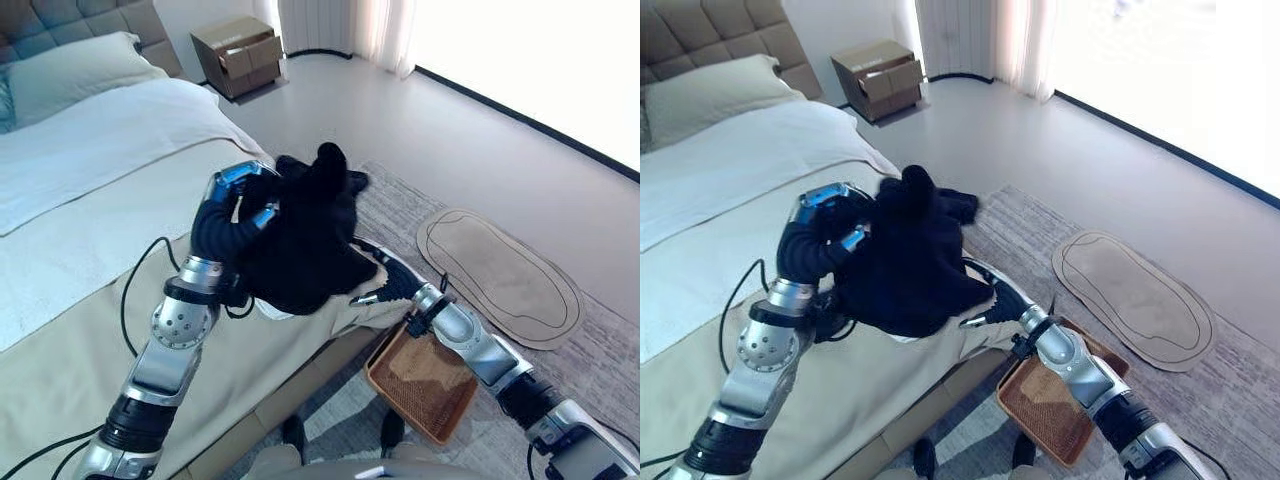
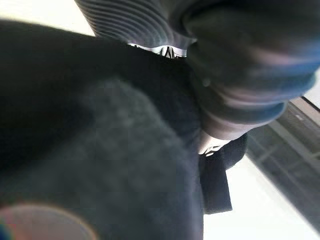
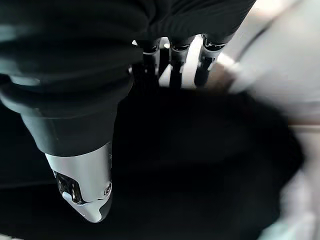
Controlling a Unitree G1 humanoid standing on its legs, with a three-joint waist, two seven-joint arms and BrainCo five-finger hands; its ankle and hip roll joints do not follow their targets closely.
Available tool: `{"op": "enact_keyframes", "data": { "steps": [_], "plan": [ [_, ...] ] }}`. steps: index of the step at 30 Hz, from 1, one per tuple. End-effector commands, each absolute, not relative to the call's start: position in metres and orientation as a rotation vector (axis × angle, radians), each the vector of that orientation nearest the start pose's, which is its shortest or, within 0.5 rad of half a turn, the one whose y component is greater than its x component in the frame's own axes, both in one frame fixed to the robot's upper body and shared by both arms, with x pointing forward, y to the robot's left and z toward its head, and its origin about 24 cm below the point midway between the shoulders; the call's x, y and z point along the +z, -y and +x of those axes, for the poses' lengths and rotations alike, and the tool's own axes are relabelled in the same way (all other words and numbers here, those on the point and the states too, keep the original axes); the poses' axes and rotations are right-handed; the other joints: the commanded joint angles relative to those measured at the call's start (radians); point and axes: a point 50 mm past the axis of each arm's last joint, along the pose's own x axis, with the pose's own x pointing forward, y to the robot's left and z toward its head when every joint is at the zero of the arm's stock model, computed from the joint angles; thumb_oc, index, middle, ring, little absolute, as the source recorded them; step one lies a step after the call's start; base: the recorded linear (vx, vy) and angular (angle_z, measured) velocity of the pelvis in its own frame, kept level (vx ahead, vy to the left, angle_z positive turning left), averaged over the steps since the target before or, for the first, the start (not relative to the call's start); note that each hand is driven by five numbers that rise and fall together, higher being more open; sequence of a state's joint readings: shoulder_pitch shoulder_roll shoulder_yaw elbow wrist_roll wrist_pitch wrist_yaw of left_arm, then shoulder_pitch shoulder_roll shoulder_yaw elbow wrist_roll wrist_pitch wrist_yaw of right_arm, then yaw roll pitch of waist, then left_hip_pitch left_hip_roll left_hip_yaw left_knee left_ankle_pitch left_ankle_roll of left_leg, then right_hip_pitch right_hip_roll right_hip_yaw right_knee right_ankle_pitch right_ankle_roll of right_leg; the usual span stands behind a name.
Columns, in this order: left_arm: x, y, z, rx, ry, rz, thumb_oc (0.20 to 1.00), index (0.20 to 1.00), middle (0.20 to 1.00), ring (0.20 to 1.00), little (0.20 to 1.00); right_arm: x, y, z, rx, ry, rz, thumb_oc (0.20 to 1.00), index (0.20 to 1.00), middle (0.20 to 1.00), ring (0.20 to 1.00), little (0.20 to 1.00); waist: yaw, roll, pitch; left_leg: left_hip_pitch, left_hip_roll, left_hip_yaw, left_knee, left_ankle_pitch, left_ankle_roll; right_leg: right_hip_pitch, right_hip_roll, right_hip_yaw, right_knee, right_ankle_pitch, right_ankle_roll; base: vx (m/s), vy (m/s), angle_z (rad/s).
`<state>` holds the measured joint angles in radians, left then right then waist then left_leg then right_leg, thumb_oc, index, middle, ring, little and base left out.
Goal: Pick up clothes into the bucket
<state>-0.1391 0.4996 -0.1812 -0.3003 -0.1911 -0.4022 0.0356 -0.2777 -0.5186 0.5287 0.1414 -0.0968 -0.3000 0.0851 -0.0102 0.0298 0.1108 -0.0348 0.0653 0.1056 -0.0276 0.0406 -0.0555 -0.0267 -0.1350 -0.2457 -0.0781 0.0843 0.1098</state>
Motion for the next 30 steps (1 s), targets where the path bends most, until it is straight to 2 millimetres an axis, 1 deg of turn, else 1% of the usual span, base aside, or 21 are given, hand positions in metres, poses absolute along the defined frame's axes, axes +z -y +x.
{"op": "enact_keyframes", "data": {
  "steps": [1,7,9,11,13,14,16,18,23,26,29,30],
  "plan": [
    [0.196,-0.146,0.236,-0.409,0.861,0.12,0.2,0.2,0.2,0.2,0.2,0.079,0.092,0.267,0.729,0.371,-0.559,1.0,1.0,1.0,1.0,1.0,0.002,-0.059,-0.051,-0.024,0.026,-0.025,0.009,-0.005,-0.016,-0.012,-0.094,0.007,0.019,0.032,0.098,0.05,-0.01,0.01],
    [0.19,-0.124,0.233,-0.473,0.827,-0.011,0.2,0.2,0.2,0.2,0.2,0.067,0.068,0.266,0.729,0.333,-0.482,1.0,1.0,1.0,1.0,1.0,0.0,-0.057,-0.063,-0.008,0.025,-0.02,0.003,-0.008,-0.012,-0.001,-0.089,0.009,0.012,0.034,0.096,0.0,0.0,0.0],
    [0.189,-0.113,0.233,-0.505,0.816,-0.054,0.2,0.2,0.2,0.2,0.2,0.063,0.06,0.267,0.709,0.306,-0.413,1.0,1.0,1.0,1.0,1.0,-0.002,-0.058,-0.063,-0.008,0.024,-0.019,0.004,-0.009,-0.01,0.001,-0.089,0.012,0.012,0.035,0.095,0.0,0.0,0.0],
    [0.188,-0.106,0.233,-0.523,0.809,-0.053,0.2,0.2,0.2,0.2,0.2,0.064,0.052,0.266,0.714,0.293,-0.331,1.0,1.0,1.0,1.0,1.0,-0.004,-0.059,-0.062,-0.009,0.023,-0.019,0.007,-0.011,-0.009,-0.001,-0.089,0.015,0.013,0.035,0.094,0.0,0.0,0.0],
    [0.183,-0.102,0.234,-0.535,0.783,-0.059,0.2,0.2,0.2,0.2,0.2,0.063,0.05,0.264,0.7,0.269,-0.248,1.0,1.0,1.0,1.0,1.0,-0.007,-0.06,-0.061,-0.01,0.022,-0.018,0.01,-0.012,-0.008,-0.002,-0.089,0.016,0.013,0.035,0.093,0.0,0.0,0.0],
    [0.182,-0.102,0.235,-0.533,0.778,-0.053,0.2,0.2,0.2,0.2,0.2,0.063,0.05,0.264,0.691,0.263,-0.23,0.2,0.2,0.2,0.2,0.2,-0.008,-0.06,-0.061,-0.012,0.022,-0.018,0.011,-0.012,-0.008,-0.004,-0.089,0.017,0.014,0.036,0.093,0.0,0.0,0.0],
    [0.182,-0.103,0.235,-0.526,0.774,-0.044,0.2,0.2,0.2,0.2,0.2,0.06,0.052,0.263,0.676,0.238,-0.185,0.2,0.2,0.2,0.2,0.2,-0.01,-0.061,-0.059,-0.016,0.022,-0.018,0.015,-0.013,-0.007,-0.008,-0.09,0.018,0.016,0.036,0.093,0.0,0.0,0.0],
    [0.182,-0.105,0.235,-0.516,0.776,-0.04,0.2,0.2,0.2,0.2,0.2,0.056,0.056,0.262,0.661,0.221,-0.182,0.2,0.2,0.2,0.2,0.2,-0.013,-0.06,-0.058,-0.018,0.022,-0.017,0.018,-0.014,-0.006,-0.01,-0.09,0.018,0.017,0.036,0.093,0.0,0.0,0.0],
    [0.184,-0.109,0.235,-0.494,0.778,-0.06,0.2,0.2,0.2,0.2,0.2,0.045,0.069,0.261,0.595,0.159,-0.142,0.2,0.2,0.2,0.2,0.2,-0.017,-0.06,-0.055,-0.019,0.021,-0.017,0.023,-0.017,-0.005,-0.013,-0.089,0.022,0.02,0.035,0.092,0.0,0.0,0.0],
    [0.186,-0.111,0.235,-0.486,0.789,-0.059,0.2,0.2,0.2,0.2,0.2,0.04,0.081,0.259,0.549,0.136,-0.128,0.2,0.2,0.2,0.2,0.2,-0.021,-0.062,-0.055,-0.019,0.021,-0.017,0.025,-0.019,-0.004,-0.012,-0.089,0.021,0.021,0.034,0.092,0.0,0.0,0.0],
    [0.186,-0.117,0.235,-0.458,0.793,-0.05,0.2,0.2,0.2,0.2,0.2,0.038,0.097,0.257,0.488,0.13,-0.12,0.2,0.2,0.2,0.2,0.2,-0.026,-0.062,-0.056,-0.018,0.02,-0.018,0.028,-0.021,-0.003,-0.011,-0.089,0.021,0.024,0.031,0.091,0.0,0.0,0.0],
    [0.183,-0.12,0.236,-0.438,0.785,-0.044,0.2,0.2,0.2,0.2,0.2,0.046,0.097,0.258,0.461,0.16,-0.096,0.2,0.2,0.2,0.2,0.2,-0.028,-0.062,-0.057,-0.018,0.021,-0.017,0.029,-0.022,-0.003,-0.01,-0.089,0.022,0.025,0.031,0.09,0.0,0.0,0.0]
  ]
}}
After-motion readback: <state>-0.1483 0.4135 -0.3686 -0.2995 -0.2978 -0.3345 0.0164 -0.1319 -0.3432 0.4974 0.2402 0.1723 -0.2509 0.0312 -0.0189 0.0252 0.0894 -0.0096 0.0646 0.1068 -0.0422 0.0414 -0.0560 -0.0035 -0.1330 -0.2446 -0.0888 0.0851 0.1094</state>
